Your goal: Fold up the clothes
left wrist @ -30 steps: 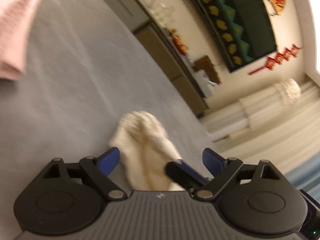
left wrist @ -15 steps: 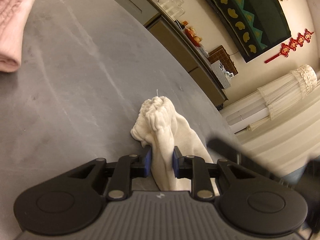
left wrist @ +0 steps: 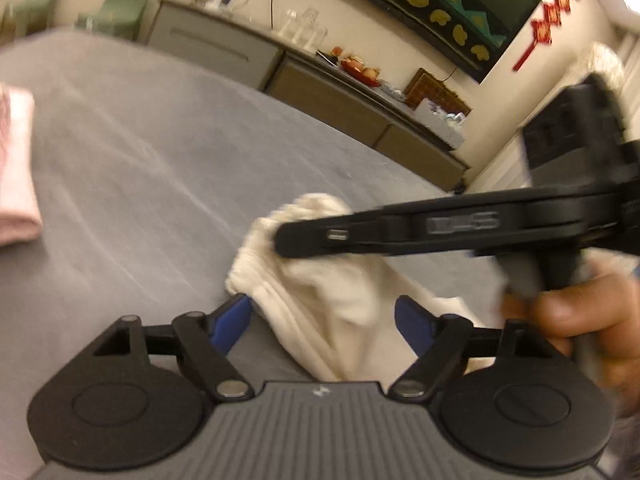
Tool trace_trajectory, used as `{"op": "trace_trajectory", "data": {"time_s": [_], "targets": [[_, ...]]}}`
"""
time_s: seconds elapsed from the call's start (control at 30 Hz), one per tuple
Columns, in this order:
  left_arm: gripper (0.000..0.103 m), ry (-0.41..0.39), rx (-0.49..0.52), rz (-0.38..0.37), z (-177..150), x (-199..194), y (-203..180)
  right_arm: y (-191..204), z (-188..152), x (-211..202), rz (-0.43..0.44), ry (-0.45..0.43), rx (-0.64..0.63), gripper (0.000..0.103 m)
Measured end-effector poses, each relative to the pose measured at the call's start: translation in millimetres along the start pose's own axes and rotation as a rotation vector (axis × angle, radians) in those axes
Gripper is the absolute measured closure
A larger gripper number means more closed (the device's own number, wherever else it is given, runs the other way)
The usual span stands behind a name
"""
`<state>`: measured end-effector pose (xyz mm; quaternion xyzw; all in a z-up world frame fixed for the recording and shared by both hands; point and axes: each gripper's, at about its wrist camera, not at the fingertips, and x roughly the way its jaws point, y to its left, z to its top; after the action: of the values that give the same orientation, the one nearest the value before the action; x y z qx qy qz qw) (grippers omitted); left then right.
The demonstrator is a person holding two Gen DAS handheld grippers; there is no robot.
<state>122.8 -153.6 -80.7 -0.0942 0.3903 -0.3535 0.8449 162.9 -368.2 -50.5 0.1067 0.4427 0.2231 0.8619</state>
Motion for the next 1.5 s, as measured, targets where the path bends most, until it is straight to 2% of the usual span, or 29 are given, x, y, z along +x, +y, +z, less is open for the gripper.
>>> {"op": "trace_trajectory", "data": {"time_s": [0.07, 0.17, 0.3, 0.43, 0.5, 0.57, 0.73, 0.9, 0.93, 0.97, 1.0, 1.03, 1.07, 1.1, 1.17, 1.23, 1.27, 1.33, 1.37, 1.4, 1.5], "targets": [[0.015, -0.018, 0.035, 0.027, -2.0, -1.6, -6.6, 0.4, -6.9, -15.9, 0.016, -0.027, -0.004, 0.077], [0.012, -0.055, 0.052, -0.002, -3.7, -6.3, -13.1, 0.3, -13.3, -39.9, 0.063, -0.071, -0.007, 0.077], [0.006, -0.114, 0.074, -0.111, -7.0, -20.3, -15.4, 2.9, -10.2, -67.2, 0.111, -0.113, -0.034, 0.077], [0.006, -0.146, 0.079, -0.226, -5.1, -31.6, -16.6, -2.0, -12.7, -100.5, 0.166, -0.172, -0.045, 0.077], [0.005, -0.145, 0.077, -0.256, -1.1, -30.8, -19.8, -7.4, -15.2, -111.5, 0.196, -0.202, -0.022, 0.077], [0.004, -0.140, 0.064, -0.254, 0.2, -29.6, -19.0, -13.9, -18.1, -117.8, 0.220, -0.224, 0.004, 0.077], [0.002, -0.102, 0.043, -0.276, -6.0, -18.7, -16.6, -32.0, -24.5, -113.3, 0.278, -0.259, 0.085, 0.077], [0.002, -0.114, 0.048, -0.293, -8.1, -11.4, -19.9, -40.1, -25.9, -97.3, 0.360, -0.257, 0.139, 0.077], [0.006, -0.126, 0.043, -0.288, -9.0, -10.5, -21.1, -39.4, -26.0, -92.9, 0.378, -0.250, 0.145, 0.077], [0.019, -0.137, 0.042, -0.283, -9.1, -9.5, -22.6, -38.4, -26.0, -88.3, 0.390, -0.242, 0.149, 0.077], [0.033, -0.136, 0.045, -0.278, -8.9, -7.8, -23.8, -35.4, -25.8, -83.4, 0.370, -0.224, 0.145, 0.075], [0.069, -0.134, 0.051, -0.269, -8.9, -6.3, -24.8, -32.5, -25.7, -78.8, 0.346, -0.208, 0.142, 0.069], [0.078, -0.130, 0.065, -0.243, -9.6, -5.3, -25.5, -31.1, -25.9, -76.8, 0.296, -0.203, 0.150, 0.053], [0.079, -0.126, 0.079, -0.218, -10.2, -4.3, -26.1, -33.3, -25.4, -78.7, 0.241, -0.202, 0.176, 0.038], [0.082, -0.122, 0.095, -0.166, -11.8, -3.7, -26.5, -38.9, -26.4, -95.0, 0.140, -0.223, 0.226, 0.032], [0.083, -0.123, 0.083, -0.133, -12.1, -4.6, -26.4, -38.6, -32.6, -121.8, 0.026, -0.266, 0.228, 0.032], [0.083, -0.124, 0.072, -0.103, -12.3, -5.5, -28.5, -36.4, -38.1, -133.3, -0.018, -0.281, 0.226, 0.035], [0.083, -0.126, 0.050, -0.043, -12.8, -7.4, -32.9, -26.7, -50.8, -134.8, -0.100, -0.238, 0.180, 0.060], [0.083, -0.127, 0.039, -0.012, -13.0, -8.4, -35.1, -20.6, -56.8, -129.8, -0.143, -0.199, 0.145, 0.078], [0.082, -0.128, 0.024, 0.012, -13.4, -9.4, -36.6, -14.4, -62.9, -124.8, -0.186, -0.160, 0.110, 0.082], [0.079, -0.138, -0.045, 0.022, -14.7, -13.0, -38.8, -3.9, -75.5, -90.5, -0.276, -0.050, 0.030, 0.082]]}}
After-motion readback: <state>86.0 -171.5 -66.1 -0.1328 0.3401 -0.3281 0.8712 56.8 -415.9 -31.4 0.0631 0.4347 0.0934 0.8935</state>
